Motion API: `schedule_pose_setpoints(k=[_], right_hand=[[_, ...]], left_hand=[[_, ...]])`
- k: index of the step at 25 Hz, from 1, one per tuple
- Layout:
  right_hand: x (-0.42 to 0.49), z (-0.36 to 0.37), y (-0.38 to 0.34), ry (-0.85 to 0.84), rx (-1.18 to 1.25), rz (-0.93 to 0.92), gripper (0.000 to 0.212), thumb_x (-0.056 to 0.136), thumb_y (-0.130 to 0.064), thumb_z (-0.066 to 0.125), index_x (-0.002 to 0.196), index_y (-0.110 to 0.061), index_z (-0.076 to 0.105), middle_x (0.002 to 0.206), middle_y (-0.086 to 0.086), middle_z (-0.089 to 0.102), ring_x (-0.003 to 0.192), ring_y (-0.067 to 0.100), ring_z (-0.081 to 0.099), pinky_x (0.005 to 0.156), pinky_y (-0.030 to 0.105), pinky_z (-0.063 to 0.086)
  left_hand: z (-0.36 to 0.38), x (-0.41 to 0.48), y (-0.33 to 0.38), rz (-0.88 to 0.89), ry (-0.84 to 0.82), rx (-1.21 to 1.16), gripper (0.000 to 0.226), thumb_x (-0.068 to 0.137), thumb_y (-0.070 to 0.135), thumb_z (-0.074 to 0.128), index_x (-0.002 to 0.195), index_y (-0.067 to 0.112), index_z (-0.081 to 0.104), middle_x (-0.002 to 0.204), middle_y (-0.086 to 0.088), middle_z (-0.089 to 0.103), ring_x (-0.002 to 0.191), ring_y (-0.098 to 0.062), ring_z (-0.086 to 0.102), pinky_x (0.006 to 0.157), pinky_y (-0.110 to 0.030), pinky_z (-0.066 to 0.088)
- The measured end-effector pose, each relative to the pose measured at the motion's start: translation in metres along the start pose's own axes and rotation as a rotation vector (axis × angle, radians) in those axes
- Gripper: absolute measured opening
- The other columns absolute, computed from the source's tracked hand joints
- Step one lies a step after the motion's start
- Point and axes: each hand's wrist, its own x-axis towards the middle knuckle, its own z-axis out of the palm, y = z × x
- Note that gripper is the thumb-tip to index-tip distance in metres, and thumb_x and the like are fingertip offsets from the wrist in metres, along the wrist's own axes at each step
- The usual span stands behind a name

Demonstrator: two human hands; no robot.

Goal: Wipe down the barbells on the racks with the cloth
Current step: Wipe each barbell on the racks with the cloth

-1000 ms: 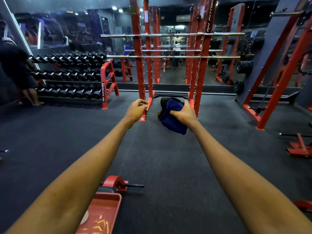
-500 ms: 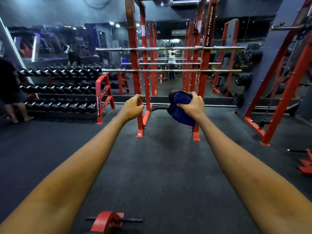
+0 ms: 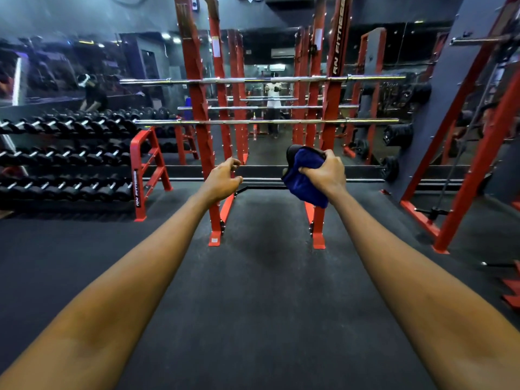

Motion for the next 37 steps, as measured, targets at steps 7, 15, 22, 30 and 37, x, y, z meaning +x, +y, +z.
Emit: schedule_pose_setpoints(k=[7, 15, 22, 30, 37], right_hand=[[0.15, 0.021, 0.052, 0.068, -0.026, 0.037, 0.067, 0.07, -0.045, 0.083, 0.125, -0.015, 0.057, 0.121, 0.011, 0.061, 0.112, 0.034, 0.064, 0.094, 0.045, 0.056], [0.317, 0.056, 0.121, 0.169, -0.071, 0.112, 0.061, 0.074, -0.039, 0.075, 0.126, -0.012, 0.057, 0.124, 0.018, 0.06, 0.114, 0.039, 0.062, 0.096, 0.048, 0.054], [0.459, 0.056, 0.186, 0.27, -0.106, 0.233, 0.064, 0.077, -0.036, 0.079, 0.131, -0.014, 0.054, 0.131, 0.013, 0.055, 0.119, 0.035, 0.059, 0.099, 0.047, 0.053], [0.631, 0.047, 0.288, 0.329, -0.106, 0.273, 0.064, 0.08, -0.036, 0.08, 0.133, -0.012, 0.052, 0.135, 0.015, 0.051, 0.122, 0.037, 0.057, 0.102, 0.046, 0.051], [0.791, 0.04, 0.348, 0.362, -0.138, 0.211, 0.049, 0.08, -0.027, 0.075, 0.125, -0.022, 0.055, 0.13, 0.014, 0.053, 0.118, 0.038, 0.058, 0.101, 0.044, 0.05]], left_hand=[[0.064, 0.16, -0.001, 0.033, -0.034, -0.041, 0.047, 0.094, 0.018, 0.063, 0.139, 0.015, 0.048, 0.132, -0.006, 0.057, 0.12, -0.02, 0.055, 0.103, -0.035, 0.047], [0.154, 0.366, -0.017, 0.142, -0.08, -0.056, 0.046, 0.093, 0.019, 0.062, 0.137, 0.014, 0.051, 0.131, -0.008, 0.059, 0.12, -0.022, 0.056, 0.105, -0.039, 0.046], [0.236, 0.534, 0.016, 0.25, -0.141, -0.102, 0.042, 0.092, 0.016, 0.061, 0.134, 0.013, 0.053, 0.125, -0.003, 0.06, 0.112, -0.016, 0.057, 0.093, -0.024, 0.043], [0.366, 0.694, 0.071, 0.358, -0.199, -0.211, 0.038, 0.092, 0.014, 0.062, 0.129, 0.015, 0.055, 0.119, -0.001, 0.06, 0.108, -0.016, 0.058, 0.092, -0.027, 0.048], [0.452, 0.849, 0.098, 0.358, -0.189, -0.173, 0.043, 0.092, 0.015, 0.062, 0.133, 0.012, 0.05, 0.124, -0.006, 0.059, 0.111, -0.021, 0.058, 0.099, -0.038, 0.048]])
